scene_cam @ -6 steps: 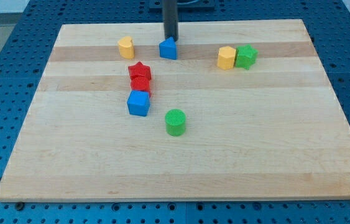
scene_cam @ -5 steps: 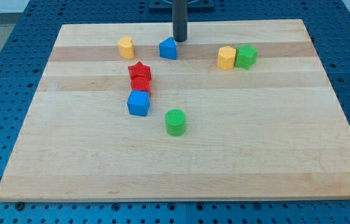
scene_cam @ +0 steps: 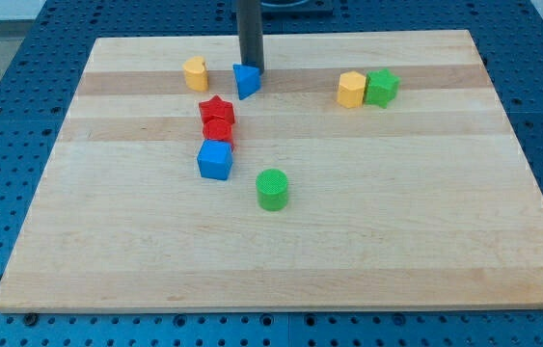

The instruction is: Move the triangle to the top right of the red star

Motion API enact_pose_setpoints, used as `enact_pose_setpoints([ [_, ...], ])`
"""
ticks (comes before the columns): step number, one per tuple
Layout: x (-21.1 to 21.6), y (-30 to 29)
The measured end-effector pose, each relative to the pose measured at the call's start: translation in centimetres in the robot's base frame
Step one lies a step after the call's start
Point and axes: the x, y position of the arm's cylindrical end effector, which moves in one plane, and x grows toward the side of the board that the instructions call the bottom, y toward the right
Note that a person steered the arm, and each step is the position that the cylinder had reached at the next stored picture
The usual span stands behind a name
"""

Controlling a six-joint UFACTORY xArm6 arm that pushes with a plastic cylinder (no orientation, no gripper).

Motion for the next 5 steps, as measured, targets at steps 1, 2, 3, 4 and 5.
enact_pose_setpoints([
  [1, 0.6, -1.0],
  [2, 1.3, -1.8],
  [3, 1.6, -2.2],
  [4, 1.7, -2.7],
  [5, 1.8, -3.0],
])
